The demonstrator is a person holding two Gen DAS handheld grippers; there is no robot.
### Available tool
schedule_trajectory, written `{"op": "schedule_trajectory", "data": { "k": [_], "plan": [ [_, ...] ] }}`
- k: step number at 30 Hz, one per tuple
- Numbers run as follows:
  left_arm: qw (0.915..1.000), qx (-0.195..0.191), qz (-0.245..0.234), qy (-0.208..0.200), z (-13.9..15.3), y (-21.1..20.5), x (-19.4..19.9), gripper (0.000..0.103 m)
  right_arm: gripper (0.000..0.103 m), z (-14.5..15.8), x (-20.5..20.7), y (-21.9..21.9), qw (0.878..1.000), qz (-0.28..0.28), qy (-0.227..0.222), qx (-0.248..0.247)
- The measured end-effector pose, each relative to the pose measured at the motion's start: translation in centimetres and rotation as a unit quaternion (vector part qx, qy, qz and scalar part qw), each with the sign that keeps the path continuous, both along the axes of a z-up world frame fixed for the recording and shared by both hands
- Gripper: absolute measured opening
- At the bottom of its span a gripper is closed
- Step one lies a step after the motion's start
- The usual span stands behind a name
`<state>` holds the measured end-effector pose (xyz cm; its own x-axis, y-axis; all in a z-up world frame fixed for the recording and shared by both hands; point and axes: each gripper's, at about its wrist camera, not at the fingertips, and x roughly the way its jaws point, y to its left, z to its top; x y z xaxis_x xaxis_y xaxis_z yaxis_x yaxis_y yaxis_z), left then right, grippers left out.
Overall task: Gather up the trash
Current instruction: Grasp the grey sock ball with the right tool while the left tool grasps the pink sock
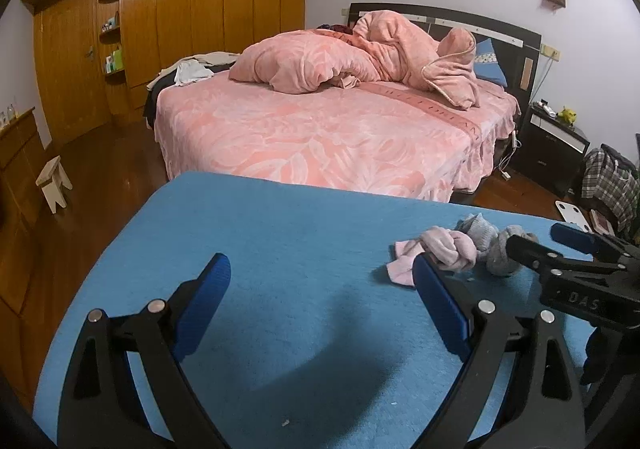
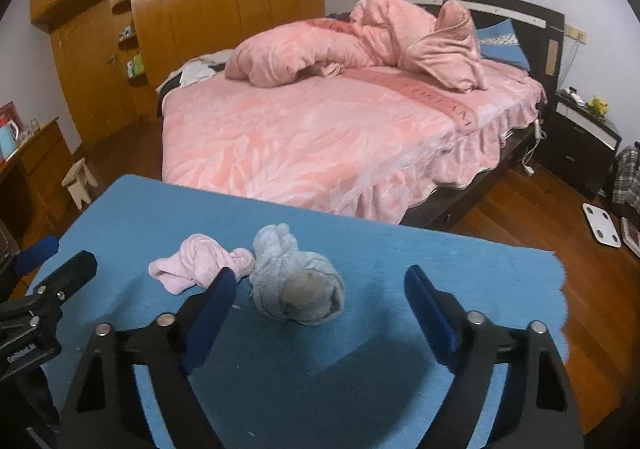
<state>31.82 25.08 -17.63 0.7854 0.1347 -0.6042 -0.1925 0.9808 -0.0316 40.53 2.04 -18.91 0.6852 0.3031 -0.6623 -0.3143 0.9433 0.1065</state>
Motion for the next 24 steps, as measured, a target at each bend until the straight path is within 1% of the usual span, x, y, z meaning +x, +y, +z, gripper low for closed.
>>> {"op": "schedule_trajectory", "data": {
  "k": [3, 5, 6, 7, 8, 12, 16, 19, 21, 24],
  "plan": [
    [1.0000, -0.001, -0.001, 0.004, -0.5, 0.1, 0.3, 0.090, 0.072, -0.8, 0.3, 0.2, 1.000, 0.011, 0.013, 0.001],
    [1.0000, -0.001, -0.002, 0.007, -0.8, 0.0, 0.4, 0.090, 0.063, -1.1, 0.3, 0.2, 1.000, 0.016, 0.021, 0.006],
    [1.0000, 0.000, -0.003, 0.009, -0.9, -0.1, 0.5, 0.090, 0.060, -1.1, 0.4, 0.2, 0.999, 0.021, 0.025, 0.012],
    [1.0000, -0.001, -0.004, 0.009, -1.0, -0.1, 0.5, 0.090, 0.052, -1.2, 0.4, 0.2, 0.999, 0.025, 0.026, 0.016],
    [0.9999, -0.002, -0.004, 0.009, -0.9, -0.1, 0.6, 0.090, 0.049, -1.2, 0.3, 0.2, 0.999, 0.031, 0.026, 0.018],
    [0.9999, -0.002, -0.007, 0.013, -1.0, -0.3, 0.7, 0.090, 0.046, -1.2, 0.0, 0.4, 0.999, 0.035, 0.022, 0.019],
    [0.9998, -0.004, -0.017, 0.010, -0.8, -1.1, 1.2, 0.090, 0.045, -0.7, -0.5, -0.5, 1.000, 0.018, 0.003, 0.022],
    [0.9994, -0.011, -0.032, 0.009, -0.6, -2.2, 2.0, 0.090, 0.045, -0.2, -0.9, -1.8, 1.000, 0.004, -0.010, 0.019],
    [0.9987, -0.017, -0.047, 0.011, -0.6, -3.2, 2.7, 0.090, 0.045, 0.0, -0.8, -2.8, 1.000, -0.005, -0.011, 0.021],
    [0.9970, -0.022, -0.068, 0.028, -1.0, -4.8, 4.1, 0.090, 0.045, 0.2, -0.5, -4.4, 1.000, -0.019, -0.013, 0.020]
  ]
}}
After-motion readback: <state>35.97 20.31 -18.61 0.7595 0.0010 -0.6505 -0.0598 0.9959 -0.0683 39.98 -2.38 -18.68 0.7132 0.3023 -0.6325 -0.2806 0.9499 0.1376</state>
